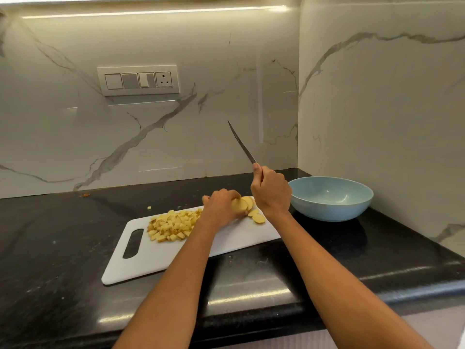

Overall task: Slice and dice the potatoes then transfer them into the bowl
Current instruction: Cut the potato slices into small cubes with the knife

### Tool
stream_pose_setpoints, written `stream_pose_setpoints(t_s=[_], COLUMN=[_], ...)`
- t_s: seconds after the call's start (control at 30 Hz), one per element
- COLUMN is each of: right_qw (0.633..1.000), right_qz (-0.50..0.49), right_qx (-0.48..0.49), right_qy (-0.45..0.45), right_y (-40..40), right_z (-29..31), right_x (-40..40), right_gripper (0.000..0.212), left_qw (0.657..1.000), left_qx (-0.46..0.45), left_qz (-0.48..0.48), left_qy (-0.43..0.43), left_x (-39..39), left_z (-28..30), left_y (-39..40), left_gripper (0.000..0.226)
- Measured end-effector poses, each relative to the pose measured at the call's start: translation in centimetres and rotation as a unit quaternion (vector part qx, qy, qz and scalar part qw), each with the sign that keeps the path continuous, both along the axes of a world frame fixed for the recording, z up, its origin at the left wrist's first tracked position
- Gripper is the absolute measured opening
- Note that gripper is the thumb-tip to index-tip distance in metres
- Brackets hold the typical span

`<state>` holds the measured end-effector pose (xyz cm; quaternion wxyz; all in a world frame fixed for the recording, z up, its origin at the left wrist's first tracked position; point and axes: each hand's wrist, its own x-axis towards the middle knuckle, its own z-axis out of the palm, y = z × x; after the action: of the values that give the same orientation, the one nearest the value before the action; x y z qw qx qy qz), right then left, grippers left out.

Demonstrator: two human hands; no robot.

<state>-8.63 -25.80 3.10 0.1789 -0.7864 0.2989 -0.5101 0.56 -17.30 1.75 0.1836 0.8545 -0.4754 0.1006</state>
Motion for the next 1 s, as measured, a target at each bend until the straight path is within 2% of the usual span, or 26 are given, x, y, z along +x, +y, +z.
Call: stream_pose_setpoints(t_s=[0.27,0.5,0.57,0.7,0.87,1.0], right_qw=[1.0,0.999,0.999,0.996,0.988,0.962], right_qz=[-0.001,0.001,0.019,0.062,0.028,0.005], right_qx=[0.014,0.036,0.037,0.058,0.08,0.067], right_qy=[-0.013,-0.004,-0.001,0.016,0.13,0.266], right_y=[0.1,0.5,0.9,2.0,4.7,7.4], right_z=[0.1,0.1,0.2,0.4,-0.4,-0.9], right_x=[-0.2,-0.7,-1.0,-1.9,-4.7,-7.2], right_gripper=[0.039,0.037,0.035,0.035,0.036,0.027], left_qw=[0.982,0.973,0.977,0.989,0.998,0.999], left_qx=[-0.134,-0.181,-0.168,-0.078,-0.019,-0.026], left_qz=[-0.073,-0.086,-0.083,-0.07,0.024,0.026], left_qy=[0.116,0.111,0.106,0.101,0.046,0.035], left_x=[0.2,-1.2,-2.1,-3.9,-4.4,-5.0], left_z=[-0.3,0.5,0.6,-0.6,-1.4,-1.6], left_y=[0.6,4.0,5.3,6.8,7.5,7.5], left_gripper=[0.049,0.051,0.054,0.061,0.058,0.046])
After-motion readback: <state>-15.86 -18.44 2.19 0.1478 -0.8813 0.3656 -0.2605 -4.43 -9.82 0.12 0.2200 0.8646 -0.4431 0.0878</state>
